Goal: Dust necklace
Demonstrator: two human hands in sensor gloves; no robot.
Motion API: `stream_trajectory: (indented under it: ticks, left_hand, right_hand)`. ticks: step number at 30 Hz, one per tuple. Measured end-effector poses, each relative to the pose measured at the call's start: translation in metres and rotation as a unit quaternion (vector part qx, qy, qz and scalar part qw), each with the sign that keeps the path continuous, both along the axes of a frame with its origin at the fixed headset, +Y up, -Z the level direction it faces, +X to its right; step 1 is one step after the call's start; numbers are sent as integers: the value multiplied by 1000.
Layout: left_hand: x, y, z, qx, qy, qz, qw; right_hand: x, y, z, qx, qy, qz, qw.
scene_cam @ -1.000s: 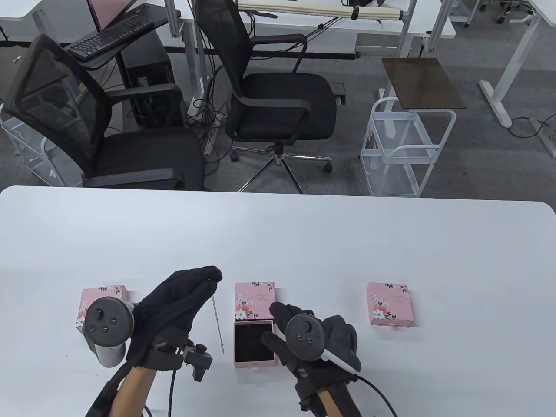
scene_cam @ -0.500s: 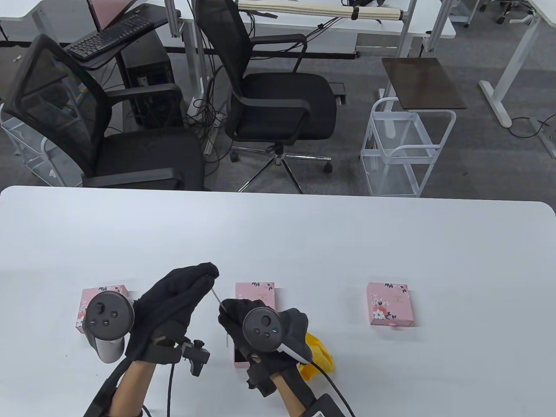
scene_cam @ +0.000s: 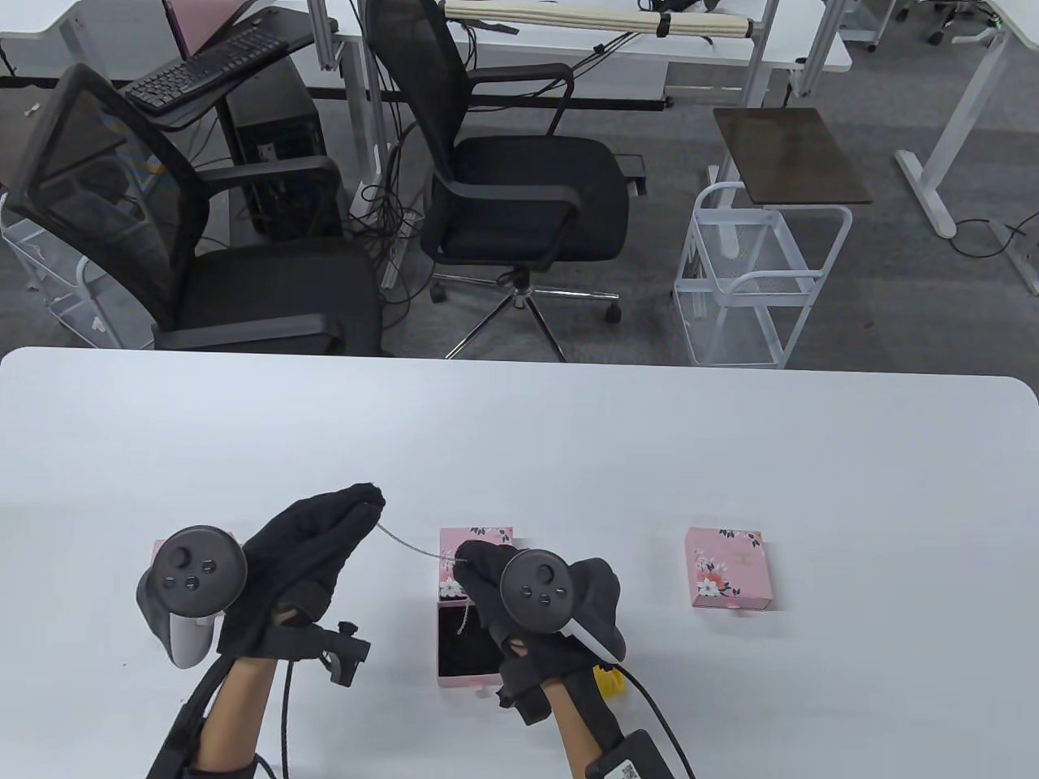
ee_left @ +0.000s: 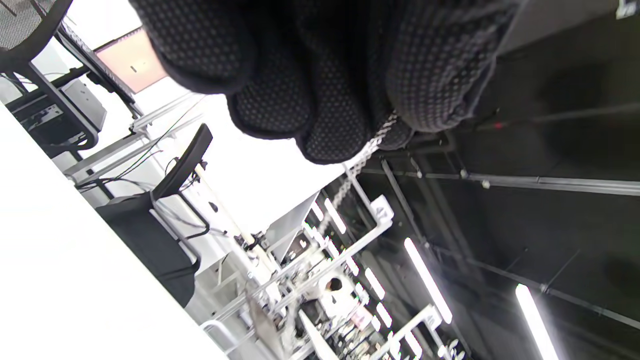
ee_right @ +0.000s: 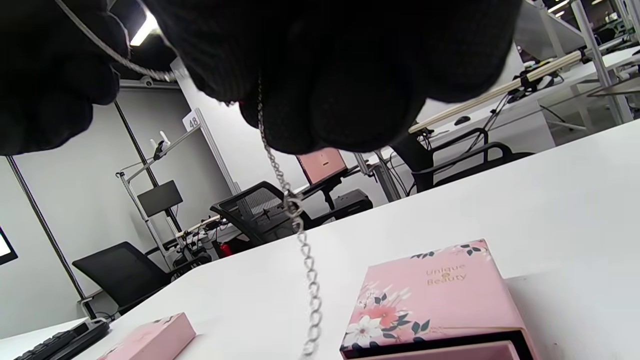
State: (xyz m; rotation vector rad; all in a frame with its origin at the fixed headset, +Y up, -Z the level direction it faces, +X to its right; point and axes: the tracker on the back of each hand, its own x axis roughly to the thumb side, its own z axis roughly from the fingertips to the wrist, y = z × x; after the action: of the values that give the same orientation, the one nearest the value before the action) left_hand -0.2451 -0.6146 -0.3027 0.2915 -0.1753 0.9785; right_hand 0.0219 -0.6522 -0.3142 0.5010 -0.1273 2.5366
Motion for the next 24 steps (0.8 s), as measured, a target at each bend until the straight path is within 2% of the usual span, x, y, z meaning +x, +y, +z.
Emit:
stream_trajectory:
  ticks: [11, 24]
  left_hand:
    - [53, -38, -14, -81, -65, -131, 986]
    - [70, -85, -30, -169, -88, -229, 955]
  right_hand:
    - [0, -3, -1, -20, -8, 18, 1000]
    - [-16, -40, -13, -136, 9, 141, 981]
